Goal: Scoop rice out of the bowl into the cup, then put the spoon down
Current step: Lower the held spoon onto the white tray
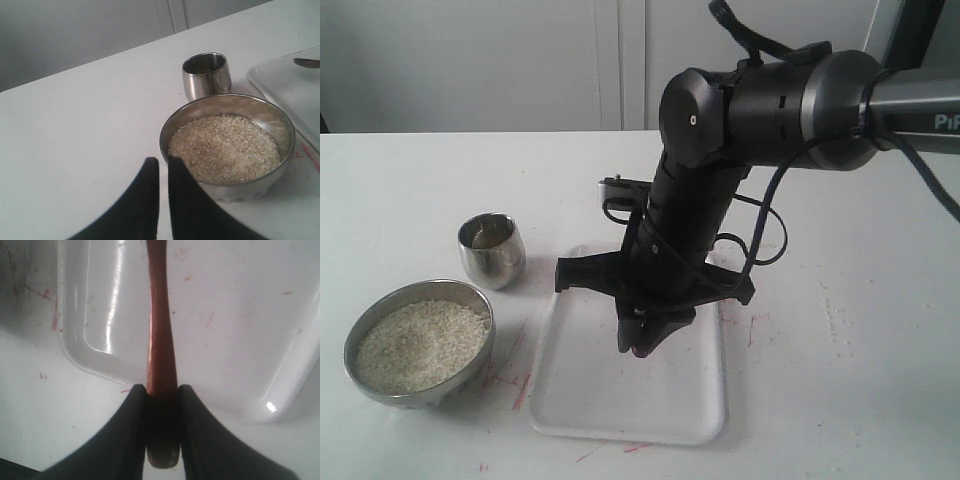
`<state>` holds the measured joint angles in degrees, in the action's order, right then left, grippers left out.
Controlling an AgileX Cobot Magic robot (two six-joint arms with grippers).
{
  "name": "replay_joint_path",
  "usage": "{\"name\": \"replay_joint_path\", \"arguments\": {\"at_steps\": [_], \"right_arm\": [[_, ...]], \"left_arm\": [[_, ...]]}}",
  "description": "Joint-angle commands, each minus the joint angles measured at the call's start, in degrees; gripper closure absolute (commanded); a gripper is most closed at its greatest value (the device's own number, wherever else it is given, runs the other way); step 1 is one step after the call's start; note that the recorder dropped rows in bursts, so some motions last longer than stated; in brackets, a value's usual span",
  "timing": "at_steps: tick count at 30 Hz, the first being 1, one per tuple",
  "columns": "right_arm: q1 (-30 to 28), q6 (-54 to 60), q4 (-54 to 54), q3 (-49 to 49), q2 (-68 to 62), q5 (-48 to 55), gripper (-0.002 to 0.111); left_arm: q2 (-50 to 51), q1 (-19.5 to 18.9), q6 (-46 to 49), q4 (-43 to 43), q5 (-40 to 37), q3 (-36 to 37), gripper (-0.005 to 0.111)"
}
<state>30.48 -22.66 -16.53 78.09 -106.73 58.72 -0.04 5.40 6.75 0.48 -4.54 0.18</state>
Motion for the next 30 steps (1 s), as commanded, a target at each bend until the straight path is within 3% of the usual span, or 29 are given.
{"name": "replay_joint_path", "arguments": {"at_steps": [1, 30], "right_arm": [[-0.27, -2.16, 0.96, 0.09, -0.01, -0.85, 0.105], [-0.27, -3.94, 3.70, -0.13, -2.88, -3.40, 0.105]], "left_arm": [[0.04, -0.09, -0.27, -0.48, 0.27, -0.18, 0.092], [0.04, -0.09, -0.27, -0.48, 0.27, -0.18, 0.092]]}}
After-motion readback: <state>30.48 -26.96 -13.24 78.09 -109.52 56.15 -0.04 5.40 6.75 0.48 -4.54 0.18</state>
